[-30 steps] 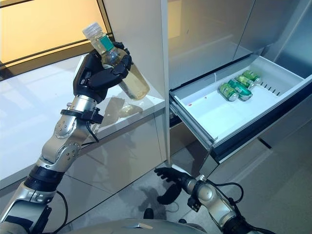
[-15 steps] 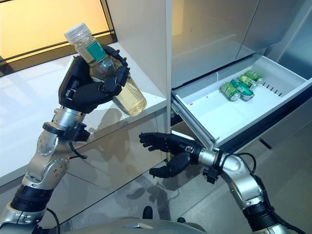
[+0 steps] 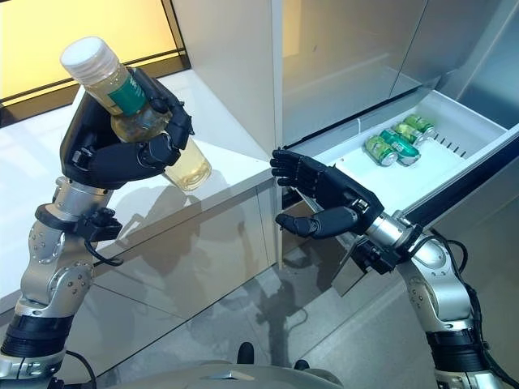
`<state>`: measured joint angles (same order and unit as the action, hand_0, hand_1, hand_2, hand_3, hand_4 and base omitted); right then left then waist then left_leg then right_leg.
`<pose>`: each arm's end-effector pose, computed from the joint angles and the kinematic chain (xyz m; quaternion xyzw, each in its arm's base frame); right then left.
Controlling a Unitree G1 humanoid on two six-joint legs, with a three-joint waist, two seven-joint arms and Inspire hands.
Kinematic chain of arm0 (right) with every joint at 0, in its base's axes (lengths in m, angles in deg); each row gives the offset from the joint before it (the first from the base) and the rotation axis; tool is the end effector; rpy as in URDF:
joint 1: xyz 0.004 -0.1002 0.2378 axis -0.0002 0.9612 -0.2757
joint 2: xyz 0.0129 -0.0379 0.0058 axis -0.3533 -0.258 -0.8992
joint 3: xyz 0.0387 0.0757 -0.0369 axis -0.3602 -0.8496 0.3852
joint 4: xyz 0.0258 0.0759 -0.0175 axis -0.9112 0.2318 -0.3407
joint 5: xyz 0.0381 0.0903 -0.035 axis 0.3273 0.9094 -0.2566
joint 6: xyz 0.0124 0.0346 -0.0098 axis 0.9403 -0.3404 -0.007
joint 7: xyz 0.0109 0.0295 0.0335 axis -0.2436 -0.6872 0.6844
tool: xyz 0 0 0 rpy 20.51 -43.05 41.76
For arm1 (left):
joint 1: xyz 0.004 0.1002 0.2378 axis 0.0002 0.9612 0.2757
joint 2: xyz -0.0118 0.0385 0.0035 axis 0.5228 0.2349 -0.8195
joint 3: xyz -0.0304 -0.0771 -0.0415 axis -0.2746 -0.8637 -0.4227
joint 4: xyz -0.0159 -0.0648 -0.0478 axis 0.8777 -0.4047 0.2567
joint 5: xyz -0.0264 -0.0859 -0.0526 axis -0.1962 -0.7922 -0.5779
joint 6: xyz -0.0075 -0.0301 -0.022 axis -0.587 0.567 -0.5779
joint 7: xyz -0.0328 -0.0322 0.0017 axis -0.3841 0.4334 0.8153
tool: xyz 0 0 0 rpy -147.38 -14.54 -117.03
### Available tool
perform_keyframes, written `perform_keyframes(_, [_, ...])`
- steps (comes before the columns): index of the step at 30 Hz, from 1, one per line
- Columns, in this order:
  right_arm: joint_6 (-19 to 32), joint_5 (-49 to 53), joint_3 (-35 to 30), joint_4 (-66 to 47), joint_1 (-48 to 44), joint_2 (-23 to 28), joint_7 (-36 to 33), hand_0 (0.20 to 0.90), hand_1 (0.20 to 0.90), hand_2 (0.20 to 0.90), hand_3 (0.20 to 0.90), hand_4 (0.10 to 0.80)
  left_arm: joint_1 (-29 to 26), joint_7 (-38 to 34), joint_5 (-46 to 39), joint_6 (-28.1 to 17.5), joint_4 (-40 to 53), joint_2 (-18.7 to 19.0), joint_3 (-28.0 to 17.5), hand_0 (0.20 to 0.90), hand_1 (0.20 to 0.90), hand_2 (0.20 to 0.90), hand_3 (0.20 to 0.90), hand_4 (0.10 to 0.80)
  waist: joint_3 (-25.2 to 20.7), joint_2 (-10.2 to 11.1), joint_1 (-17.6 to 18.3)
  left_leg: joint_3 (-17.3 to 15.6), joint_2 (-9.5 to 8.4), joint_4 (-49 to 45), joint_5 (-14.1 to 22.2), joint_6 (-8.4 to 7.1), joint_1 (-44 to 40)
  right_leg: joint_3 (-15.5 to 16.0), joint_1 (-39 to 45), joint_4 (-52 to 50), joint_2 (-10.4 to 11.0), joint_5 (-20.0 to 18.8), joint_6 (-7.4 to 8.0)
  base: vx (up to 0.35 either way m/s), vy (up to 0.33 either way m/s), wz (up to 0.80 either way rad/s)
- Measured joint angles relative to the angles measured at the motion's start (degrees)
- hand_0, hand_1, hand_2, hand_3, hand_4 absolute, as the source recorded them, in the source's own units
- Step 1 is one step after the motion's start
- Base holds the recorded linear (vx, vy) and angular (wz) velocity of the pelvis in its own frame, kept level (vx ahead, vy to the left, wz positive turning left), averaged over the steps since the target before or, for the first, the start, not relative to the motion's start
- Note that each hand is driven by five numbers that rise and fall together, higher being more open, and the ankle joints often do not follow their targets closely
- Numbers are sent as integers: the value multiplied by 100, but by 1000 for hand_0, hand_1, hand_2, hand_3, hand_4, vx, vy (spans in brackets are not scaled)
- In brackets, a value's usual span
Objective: Put drinks into fridge and close the fridge
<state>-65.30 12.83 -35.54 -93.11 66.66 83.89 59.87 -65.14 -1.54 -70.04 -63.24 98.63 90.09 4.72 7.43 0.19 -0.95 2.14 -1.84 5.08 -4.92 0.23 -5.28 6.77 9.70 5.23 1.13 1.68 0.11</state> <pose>0.2128 -0.2255 0.1246 -0.0186 -0.0766 0.3912 0.9169 0.2059 0.2232 0.1821 -0.0158 -0.3447 -0.2537 0.9036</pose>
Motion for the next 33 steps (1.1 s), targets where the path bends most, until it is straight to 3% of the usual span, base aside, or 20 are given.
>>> perform_keyframes(12, [-396, 97, 884, 5, -826, 53, -635, 900, 900, 900, 900, 800, -206, 11, -2, 196, 0, 200, 897, 300, 300, 300, 200, 100, -2, 4, 22, 3, 0, -1, -1, 0, -16, 5, 22, 0, 1, -4, 5, 6, -1, 0])
perform_keyframes(33, [-1075, 566, 1775, 27, -1654, 74, -869, 900, 900, 900, 900, 800, -568, 43, 72, 569, 0, 315, 1388, 300, 300, 300, 200, 100, -3, 5, -58, 62, -9, -1, -4, 4, -41, 42, 69, 0, 2, -4, 5, 8, -1, 0])
